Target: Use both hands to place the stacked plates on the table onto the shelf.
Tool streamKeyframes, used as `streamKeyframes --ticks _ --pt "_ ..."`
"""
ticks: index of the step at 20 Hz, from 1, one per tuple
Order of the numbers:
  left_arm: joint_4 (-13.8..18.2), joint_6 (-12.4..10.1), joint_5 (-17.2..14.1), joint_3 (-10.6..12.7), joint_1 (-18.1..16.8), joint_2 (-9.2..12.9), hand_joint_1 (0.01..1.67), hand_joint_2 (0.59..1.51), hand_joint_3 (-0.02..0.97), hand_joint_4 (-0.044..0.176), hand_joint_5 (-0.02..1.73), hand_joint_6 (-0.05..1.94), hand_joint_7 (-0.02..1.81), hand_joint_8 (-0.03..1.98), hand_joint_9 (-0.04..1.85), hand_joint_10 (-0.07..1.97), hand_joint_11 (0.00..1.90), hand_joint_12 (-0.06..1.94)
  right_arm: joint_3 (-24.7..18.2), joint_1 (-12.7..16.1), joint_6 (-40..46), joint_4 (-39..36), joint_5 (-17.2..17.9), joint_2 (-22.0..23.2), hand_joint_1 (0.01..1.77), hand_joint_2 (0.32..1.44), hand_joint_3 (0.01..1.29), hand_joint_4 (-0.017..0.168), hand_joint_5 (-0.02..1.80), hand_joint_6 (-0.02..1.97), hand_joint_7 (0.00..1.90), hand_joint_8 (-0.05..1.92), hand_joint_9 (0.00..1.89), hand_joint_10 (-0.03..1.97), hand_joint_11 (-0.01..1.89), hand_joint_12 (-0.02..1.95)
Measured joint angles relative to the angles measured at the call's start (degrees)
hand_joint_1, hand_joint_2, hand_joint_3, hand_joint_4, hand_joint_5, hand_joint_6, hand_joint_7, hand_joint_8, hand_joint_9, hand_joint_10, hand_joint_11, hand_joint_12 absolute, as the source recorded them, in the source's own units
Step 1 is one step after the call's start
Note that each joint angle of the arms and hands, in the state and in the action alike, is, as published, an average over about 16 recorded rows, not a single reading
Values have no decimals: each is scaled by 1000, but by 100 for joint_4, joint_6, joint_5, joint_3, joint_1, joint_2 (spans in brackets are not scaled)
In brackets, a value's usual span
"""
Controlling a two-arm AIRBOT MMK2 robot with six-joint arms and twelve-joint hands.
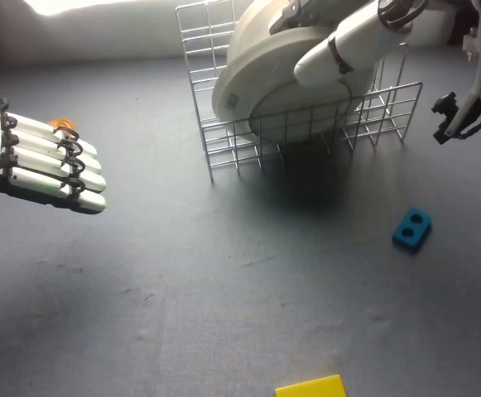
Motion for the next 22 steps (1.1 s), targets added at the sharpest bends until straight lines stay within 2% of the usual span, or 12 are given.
streamKeyframes --ticks 5,7,15,22 --pt "6 18 -27 -132 -83 26 17 1151 11 2 76 10 72 -1 62 16 19 168 -312 173 -140 -147 55 276 965 1022 13 -3 606 88 697 61 663 103 225 1205" --pt "14 6 -21 -203 -114 38 17 1151 11 2 79 11 77 -1 62 16 19 175 -535 268 -307 -250 89 475 904 1022 13 -3 571 22 661 5 634 50 166 1199" --pt "120 -43 60 -549 -225 90 17 1156 10 1 85 11 85 -1 62 15 18 170 -1659 571 -1242 -680 318 1682 768 1041 13 -3 537 19 632 13 603 15 102 1174" --pt "266 -30 159 -875 -252 143 17 1158 10 2 99 10 99 1 76 15 18 182 -2344 517 -1999 -878 751 2699 769 1052 13 -3 587 19 681 13 641 14 143 1184"
